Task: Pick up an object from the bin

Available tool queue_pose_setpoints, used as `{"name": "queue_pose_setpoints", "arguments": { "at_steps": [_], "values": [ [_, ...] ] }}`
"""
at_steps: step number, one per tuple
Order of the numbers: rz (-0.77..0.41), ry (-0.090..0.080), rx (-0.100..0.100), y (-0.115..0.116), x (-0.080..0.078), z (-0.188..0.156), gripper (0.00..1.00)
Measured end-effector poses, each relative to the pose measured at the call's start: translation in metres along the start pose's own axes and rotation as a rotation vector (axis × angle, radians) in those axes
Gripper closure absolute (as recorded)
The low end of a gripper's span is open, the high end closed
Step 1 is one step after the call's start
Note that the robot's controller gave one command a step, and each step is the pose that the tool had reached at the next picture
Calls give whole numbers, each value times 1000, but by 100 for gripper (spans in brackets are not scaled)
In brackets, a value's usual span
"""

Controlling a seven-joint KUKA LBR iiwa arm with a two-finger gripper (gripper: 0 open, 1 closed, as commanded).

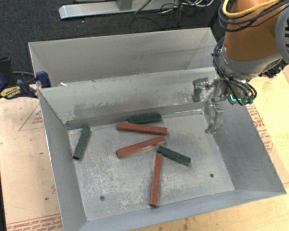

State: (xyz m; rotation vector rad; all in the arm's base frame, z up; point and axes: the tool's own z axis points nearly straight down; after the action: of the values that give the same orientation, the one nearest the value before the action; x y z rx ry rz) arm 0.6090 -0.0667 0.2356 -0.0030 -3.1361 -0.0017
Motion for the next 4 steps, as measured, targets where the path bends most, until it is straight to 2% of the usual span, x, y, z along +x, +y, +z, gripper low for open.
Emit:
{"name": "queue_pose_setpoints", "arguments": {
  "at_steps": [1, 2, 3, 4],
  "values": [
    [-293, 1, -2, 84, 74, 109, 0],
    [-510, -12, 1, 68, 13, 163, 0],
    [-519, -16, 3, 80, 23, 80, 0],
    [-410, -12, 2, 72, -21, 77, 0]
  ]
}}
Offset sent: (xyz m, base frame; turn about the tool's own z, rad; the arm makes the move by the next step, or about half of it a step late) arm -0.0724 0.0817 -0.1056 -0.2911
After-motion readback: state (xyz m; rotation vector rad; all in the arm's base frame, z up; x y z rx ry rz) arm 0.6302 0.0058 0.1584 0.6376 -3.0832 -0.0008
